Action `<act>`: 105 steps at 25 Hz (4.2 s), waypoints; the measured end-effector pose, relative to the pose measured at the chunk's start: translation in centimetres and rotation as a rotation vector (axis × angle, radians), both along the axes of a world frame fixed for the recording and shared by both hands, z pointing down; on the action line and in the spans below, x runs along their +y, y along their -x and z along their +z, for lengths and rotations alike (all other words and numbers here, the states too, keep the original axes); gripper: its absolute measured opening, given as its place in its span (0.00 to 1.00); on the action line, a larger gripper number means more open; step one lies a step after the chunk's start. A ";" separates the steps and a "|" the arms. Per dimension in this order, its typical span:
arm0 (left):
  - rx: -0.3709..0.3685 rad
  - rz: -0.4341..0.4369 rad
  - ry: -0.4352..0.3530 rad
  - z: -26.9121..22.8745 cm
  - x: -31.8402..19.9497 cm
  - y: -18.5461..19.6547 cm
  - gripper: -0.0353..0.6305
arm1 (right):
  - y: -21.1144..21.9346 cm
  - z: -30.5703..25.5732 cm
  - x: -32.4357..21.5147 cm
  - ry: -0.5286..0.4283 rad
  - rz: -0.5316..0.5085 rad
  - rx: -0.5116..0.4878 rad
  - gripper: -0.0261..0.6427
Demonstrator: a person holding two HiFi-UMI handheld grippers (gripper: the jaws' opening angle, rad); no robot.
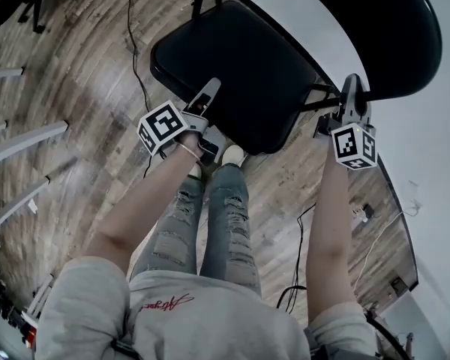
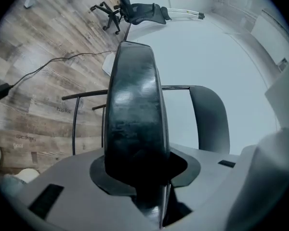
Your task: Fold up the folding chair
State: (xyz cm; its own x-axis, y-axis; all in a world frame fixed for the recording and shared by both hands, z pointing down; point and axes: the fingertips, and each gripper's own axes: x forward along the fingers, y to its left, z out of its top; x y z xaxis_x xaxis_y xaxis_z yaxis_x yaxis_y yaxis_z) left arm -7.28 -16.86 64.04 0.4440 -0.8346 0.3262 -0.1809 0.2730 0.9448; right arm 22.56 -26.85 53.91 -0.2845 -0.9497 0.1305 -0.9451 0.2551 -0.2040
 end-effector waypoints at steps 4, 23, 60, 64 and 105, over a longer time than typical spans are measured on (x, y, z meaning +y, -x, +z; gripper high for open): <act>-0.055 -0.045 0.016 -4.1 -3.7 -0.9 0.29 | 0.7 -2.2 -0.2 -0.066 -0.068 0.023 0.06; -0.257 -0.052 0.358 -10.9 -15.8 -7.1 0.26 | 2.1 -4.5 -2.5 -0.016 -0.240 0.274 0.06; -0.386 0.004 0.507 -9.6 -28.8 -14.8 0.28 | -7.7 -4.9 -16.4 0.174 -0.059 0.116 0.06; -0.368 0.035 0.487 -10.7 -28.9 -15.3 0.29 | -7.6 -5.9 -16.8 0.149 -0.034 0.171 0.06; -0.669 0.213 0.327 -11.2 -33.7 -16.4 0.42 | -10.1 -7.9 -11.3 0.146 0.186 0.253 0.25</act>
